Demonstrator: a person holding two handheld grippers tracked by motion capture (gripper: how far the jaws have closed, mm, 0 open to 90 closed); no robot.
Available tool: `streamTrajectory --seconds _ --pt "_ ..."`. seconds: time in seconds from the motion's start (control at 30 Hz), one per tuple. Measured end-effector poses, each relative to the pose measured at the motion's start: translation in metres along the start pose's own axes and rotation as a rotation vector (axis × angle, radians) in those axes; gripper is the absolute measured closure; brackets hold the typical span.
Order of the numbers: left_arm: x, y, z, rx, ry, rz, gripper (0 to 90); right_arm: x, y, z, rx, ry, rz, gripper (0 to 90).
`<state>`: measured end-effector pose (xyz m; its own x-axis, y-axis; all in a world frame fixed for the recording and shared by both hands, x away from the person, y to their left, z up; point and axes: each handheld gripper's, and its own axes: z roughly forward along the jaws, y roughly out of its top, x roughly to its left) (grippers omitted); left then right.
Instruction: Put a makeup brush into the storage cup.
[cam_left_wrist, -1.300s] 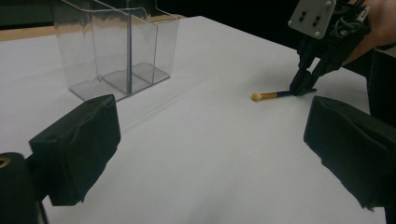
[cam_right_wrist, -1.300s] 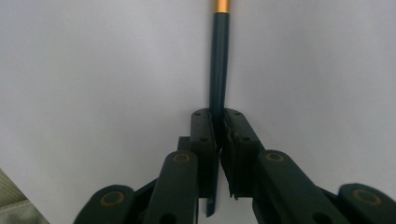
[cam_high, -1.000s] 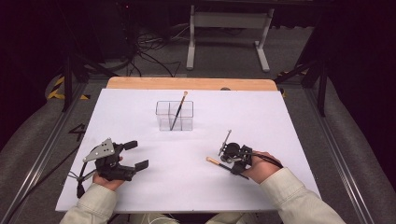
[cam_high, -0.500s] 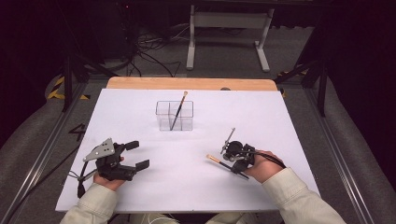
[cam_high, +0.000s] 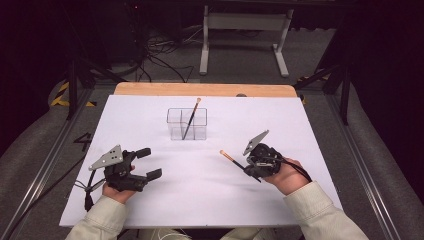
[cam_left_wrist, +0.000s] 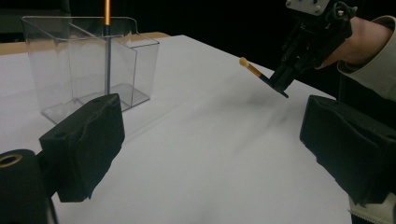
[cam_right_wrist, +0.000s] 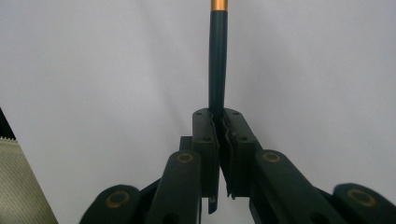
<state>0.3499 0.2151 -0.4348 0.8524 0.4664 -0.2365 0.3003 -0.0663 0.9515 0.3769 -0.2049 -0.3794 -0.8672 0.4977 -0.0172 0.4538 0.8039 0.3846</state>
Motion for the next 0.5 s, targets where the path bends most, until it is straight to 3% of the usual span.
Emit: streamTrajectory --seconds 0.1,0.5 --pt "0.000 0.002 0.001 -0.012 -0.013 -0.012 6.4 0.000 -0.001 -0.003 -0.038 -0.002 0.001 85.1" --pt "-0.003 0.013 0.003 -0.037 -0.035 0.002 5.1 0.000 -0.005 -0.012 -0.302 -0.001 -0.001 85.1"
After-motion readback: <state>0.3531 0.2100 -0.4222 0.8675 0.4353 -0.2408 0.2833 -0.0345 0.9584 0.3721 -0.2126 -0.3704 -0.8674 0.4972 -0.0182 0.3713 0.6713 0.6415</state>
